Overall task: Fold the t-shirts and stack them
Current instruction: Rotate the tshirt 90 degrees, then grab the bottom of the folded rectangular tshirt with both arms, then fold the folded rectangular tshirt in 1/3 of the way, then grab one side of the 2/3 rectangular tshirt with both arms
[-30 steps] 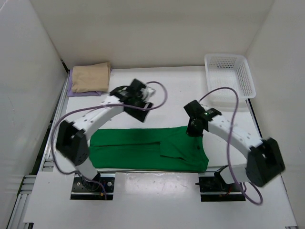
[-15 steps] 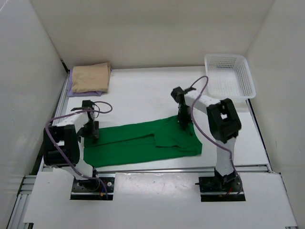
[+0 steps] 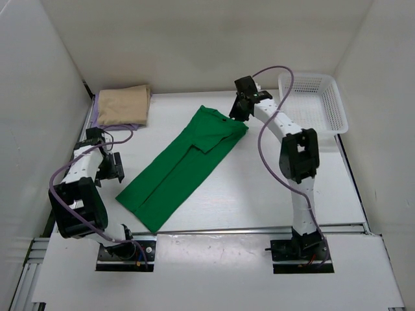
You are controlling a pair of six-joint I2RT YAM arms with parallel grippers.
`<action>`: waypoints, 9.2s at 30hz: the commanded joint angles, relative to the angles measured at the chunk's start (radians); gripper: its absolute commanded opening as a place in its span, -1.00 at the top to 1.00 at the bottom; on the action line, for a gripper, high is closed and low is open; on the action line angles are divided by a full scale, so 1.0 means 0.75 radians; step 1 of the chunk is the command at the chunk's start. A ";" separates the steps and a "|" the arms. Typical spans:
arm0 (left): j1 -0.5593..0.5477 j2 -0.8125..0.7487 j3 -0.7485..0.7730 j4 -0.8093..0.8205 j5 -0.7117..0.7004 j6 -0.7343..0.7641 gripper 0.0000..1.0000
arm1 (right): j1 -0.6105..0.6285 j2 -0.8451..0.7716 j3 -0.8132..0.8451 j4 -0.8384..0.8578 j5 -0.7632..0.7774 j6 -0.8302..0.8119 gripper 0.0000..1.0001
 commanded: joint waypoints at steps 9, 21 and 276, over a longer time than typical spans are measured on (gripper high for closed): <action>0.009 0.065 0.113 -0.071 0.148 0.000 -0.69 | -0.013 -0.162 -0.316 -0.008 -0.069 0.314 -0.15; 0.009 -0.025 0.058 -0.096 0.161 0.000 -0.71 | -0.013 -0.060 -0.418 -0.065 0.037 0.716 -0.17; -0.592 0.836 0.675 -0.080 0.760 0.000 0.72 | 0.147 -0.274 -0.923 0.240 -0.866 0.080 0.79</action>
